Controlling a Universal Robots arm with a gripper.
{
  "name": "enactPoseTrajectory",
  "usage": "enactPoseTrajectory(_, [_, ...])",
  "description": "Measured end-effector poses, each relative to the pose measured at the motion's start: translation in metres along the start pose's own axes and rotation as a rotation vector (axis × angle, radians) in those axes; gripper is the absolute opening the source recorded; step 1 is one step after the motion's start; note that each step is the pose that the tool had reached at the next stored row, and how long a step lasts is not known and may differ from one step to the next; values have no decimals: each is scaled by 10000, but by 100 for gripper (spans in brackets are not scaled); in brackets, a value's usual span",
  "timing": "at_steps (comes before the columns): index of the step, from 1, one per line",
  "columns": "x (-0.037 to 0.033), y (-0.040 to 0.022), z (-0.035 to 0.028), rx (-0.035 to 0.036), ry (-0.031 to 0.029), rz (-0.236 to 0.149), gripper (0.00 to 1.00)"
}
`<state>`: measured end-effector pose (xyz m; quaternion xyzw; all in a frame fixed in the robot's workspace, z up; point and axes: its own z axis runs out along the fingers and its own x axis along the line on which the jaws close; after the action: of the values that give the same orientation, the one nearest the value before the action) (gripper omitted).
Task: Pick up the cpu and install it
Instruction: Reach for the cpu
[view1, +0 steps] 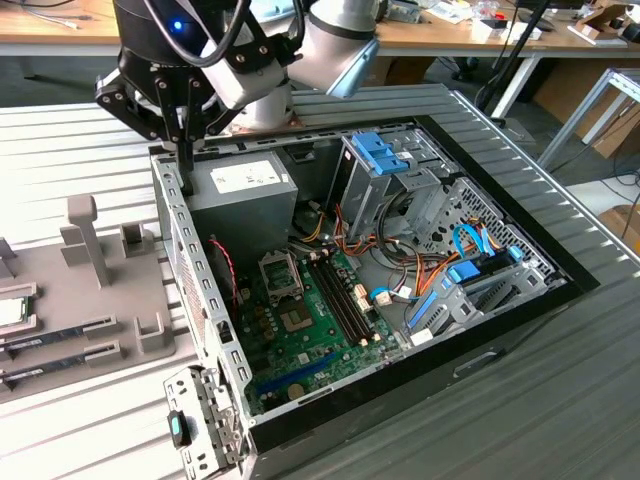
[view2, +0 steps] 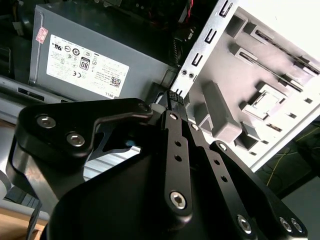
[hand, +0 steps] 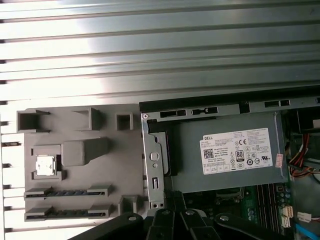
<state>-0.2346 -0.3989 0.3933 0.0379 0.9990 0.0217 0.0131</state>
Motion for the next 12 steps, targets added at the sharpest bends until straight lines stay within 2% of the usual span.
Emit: enactPoseTrajectory(12, [91,-7,-3,0,0,0,11])
